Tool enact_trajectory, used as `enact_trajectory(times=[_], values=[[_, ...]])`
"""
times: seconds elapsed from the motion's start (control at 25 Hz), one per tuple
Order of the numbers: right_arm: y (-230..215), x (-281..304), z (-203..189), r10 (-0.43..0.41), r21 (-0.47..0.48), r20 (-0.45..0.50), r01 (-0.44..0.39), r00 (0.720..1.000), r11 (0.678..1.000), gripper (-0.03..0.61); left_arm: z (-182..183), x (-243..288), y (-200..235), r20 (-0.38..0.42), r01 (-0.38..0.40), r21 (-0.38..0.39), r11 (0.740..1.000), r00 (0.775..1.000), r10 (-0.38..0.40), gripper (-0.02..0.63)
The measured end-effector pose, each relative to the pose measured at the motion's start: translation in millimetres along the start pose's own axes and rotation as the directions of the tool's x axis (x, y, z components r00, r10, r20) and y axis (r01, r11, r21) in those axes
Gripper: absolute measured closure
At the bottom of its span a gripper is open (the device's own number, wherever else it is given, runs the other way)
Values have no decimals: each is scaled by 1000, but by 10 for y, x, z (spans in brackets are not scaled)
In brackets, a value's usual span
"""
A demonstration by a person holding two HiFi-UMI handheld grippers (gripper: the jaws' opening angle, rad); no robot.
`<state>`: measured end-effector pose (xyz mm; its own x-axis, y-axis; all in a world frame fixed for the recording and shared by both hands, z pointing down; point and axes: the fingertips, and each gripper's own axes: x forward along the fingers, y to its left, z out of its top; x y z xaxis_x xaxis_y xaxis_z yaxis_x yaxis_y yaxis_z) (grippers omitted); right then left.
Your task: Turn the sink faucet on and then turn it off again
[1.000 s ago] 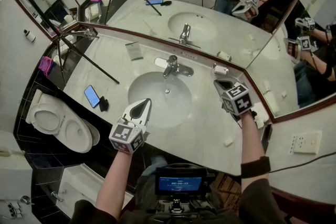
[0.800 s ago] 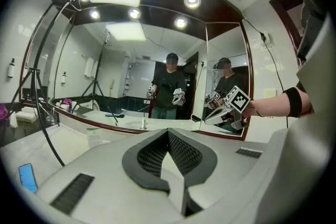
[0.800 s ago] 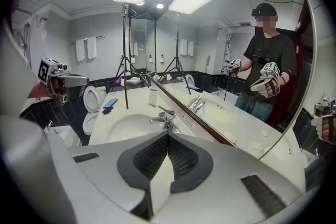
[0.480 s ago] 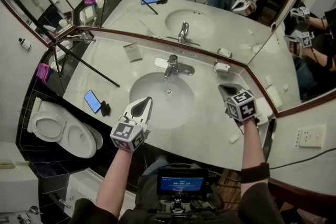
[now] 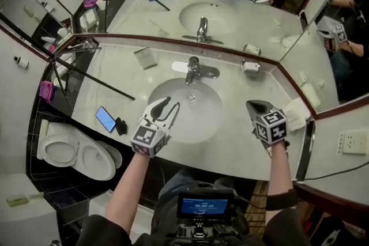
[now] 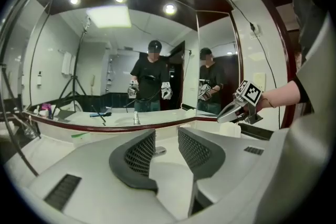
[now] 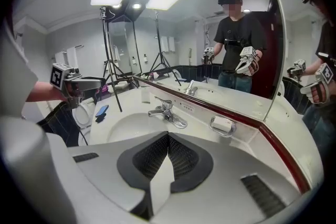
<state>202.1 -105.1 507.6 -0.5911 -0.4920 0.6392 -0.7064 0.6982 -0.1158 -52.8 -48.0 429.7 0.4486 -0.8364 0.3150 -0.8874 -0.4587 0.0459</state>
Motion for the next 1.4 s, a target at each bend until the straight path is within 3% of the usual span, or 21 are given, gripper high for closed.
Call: enact_trajectory(times=[0.2,0.44,0.6,0.84,1.08,1.2,1.4], values=[[63,-83,-162,-42,143,35,36,999,989,560,-143,418,208,-35,89,177,980,996,-84,407],[126,-55,-341,-118,273,30,105,993,956,560,-334,984,462,-72,183,303,935,983,-169,379],[162,58,-466,-161,309,4,152,987,939,560,-538,1347,580,-118,264,420,868,965,-236,359],[200,202,-664,-170,335,-22,168,985,927,560,-816,1796,778,-158,286,498,819,958,-238,359],[192,343,-871,-165,372,-34,166,986,913,560,-1028,2115,830,-205,322,617,718,947,-248,359],[182,378,-916,-170,381,-38,172,985,908,560,-1000,2201,801,-199,314,654,688,949,-244,409],[194,340,-984,-175,389,-47,179,983,904,560,-851,2243,814,-138,248,686,684,967,-212,538]])
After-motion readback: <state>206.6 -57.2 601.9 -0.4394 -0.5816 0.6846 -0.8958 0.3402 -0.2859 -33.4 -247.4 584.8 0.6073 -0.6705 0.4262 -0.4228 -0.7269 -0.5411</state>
